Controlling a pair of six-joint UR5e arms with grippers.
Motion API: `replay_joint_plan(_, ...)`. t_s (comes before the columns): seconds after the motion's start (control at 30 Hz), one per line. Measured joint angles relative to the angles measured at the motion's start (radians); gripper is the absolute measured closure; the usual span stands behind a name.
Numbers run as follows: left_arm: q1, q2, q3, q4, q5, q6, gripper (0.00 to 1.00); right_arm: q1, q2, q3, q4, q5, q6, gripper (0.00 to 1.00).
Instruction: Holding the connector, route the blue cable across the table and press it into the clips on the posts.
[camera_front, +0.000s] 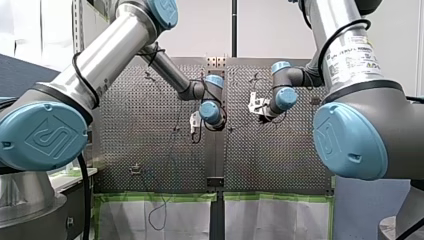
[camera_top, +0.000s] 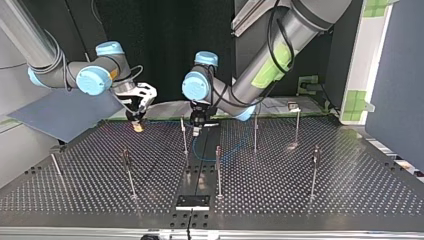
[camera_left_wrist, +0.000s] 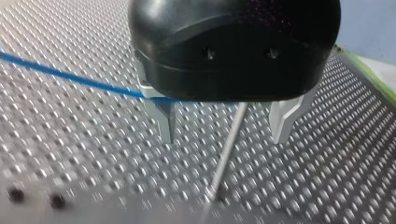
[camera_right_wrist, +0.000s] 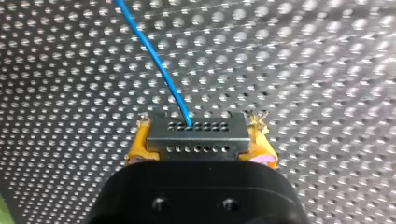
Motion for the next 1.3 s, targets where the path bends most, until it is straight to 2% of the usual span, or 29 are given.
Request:
replay_joint_plan(0.13,-0.033,0.026,-0.001,-0.038,-0.001,-0.002,0.00,0.000,-0.031,0.000,0.005,0.000,0.005,1.00)
replay_joint_plan(0.37,-0.093,0.032,0.000,-0.098,-0.004,-0.021,0.00,0.002,-0.089,0.000,0.019,0.000,0.009,1.00)
replay_joint_plan(0.63,-0.155,0.031,0.015,-0.084,-0.025,-0.072,0.00,0.003,-0.099,0.000,0.021,0.000,0.009,1.00)
replay_joint_plan(0.83,-0.157,0.028,0.042,-0.040,-0.054,-0.119,0.00,0.000,-0.099,0.011,0.020,0.004,0.018,1.00)
replay_joint_plan(0.97,-0.156,0.026,0.061,-0.022,-0.054,-0.149,0.00,-0.003,-0.097,0.025,0.018,0.009,0.040,1.00)
replay_joint_plan(1.17,-0.162,-0.002,0.076,-0.035,-0.034,-0.177,0.00,-0.013,-0.085,0.041,0.017,0.021,0.066,1.00)
replay_joint_plan(1.3,-0.166,-0.023,0.079,-0.047,-0.030,-0.180,0.00,-0.022,-0.060,0.045,0.016,0.025,0.069,1.00)
